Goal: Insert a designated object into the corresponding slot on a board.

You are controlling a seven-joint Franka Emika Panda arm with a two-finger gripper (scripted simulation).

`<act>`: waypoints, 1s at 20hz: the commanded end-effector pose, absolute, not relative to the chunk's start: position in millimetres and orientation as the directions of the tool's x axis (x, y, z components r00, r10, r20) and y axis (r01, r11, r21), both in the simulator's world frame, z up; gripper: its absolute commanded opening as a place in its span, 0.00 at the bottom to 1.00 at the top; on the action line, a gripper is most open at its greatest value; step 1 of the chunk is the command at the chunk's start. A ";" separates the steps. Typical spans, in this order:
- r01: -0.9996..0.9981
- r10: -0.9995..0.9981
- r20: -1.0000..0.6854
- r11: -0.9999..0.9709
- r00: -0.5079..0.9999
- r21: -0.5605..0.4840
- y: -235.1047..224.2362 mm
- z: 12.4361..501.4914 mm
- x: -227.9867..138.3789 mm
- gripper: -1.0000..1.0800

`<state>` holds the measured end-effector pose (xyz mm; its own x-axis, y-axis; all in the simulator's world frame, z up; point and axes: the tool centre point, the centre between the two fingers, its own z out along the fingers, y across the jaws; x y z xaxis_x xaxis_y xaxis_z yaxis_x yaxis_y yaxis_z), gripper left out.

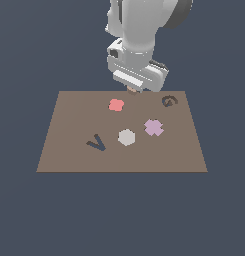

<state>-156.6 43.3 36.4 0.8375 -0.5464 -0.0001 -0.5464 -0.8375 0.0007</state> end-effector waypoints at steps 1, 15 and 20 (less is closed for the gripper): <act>-0.605 -0.605 0.000 -0.796 0.796 0.000 57.9 36.9 -156.7 0.00; -0.854 -0.854 0.000 -0.521 0.521 0.000 133.9 39.1 -137.3 0.00; -0.902 -0.902 0.000 -0.432 0.432 0.000 152.4 39.7 -126.5 0.00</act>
<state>-129.9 147.2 39.5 0.4607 -0.8876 -0.0004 -0.8876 -0.4607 -0.0001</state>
